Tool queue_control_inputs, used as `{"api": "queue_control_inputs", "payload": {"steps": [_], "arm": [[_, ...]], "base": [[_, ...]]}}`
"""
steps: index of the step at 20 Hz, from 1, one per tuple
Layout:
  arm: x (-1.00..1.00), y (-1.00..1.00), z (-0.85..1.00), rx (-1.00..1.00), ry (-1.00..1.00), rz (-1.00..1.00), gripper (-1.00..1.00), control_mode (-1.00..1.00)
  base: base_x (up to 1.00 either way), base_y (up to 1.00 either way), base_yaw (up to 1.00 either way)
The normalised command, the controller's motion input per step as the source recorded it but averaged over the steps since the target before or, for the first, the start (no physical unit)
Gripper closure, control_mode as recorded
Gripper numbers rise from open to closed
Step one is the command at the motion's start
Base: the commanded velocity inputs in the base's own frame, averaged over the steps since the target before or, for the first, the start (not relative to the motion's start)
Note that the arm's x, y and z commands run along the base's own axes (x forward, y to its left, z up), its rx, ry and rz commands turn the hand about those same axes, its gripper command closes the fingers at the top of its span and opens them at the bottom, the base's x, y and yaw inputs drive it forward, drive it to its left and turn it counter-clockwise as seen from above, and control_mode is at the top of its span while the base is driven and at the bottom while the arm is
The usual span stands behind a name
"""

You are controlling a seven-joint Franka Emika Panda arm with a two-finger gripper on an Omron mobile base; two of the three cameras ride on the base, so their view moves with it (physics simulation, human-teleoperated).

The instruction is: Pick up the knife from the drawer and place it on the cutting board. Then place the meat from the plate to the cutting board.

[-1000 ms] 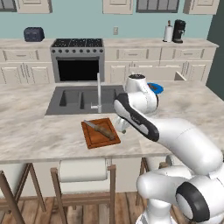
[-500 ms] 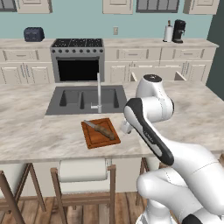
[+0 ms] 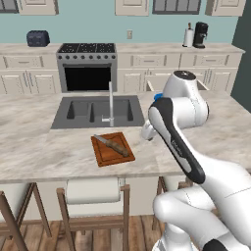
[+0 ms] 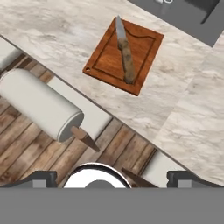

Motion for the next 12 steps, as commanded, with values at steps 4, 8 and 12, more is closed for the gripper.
{"api": "queue_control_inputs", "payload": {"steps": [4,8,12], "arm": [[-0.44,-0.24,0.15,0.0,-0.06,-0.01,-1.0,1.0],[0.0,0.0,0.0,0.0,0.0,0.0,-1.0,1.0],[0.0,0.0,0.0,0.0,0.0,0.0,-1.0,1.0]], "base": [[-0.23,-0.17,-0.01],[-1.0,-0.6,-0.13],[-1.0,-0.74,-0.17]]}}
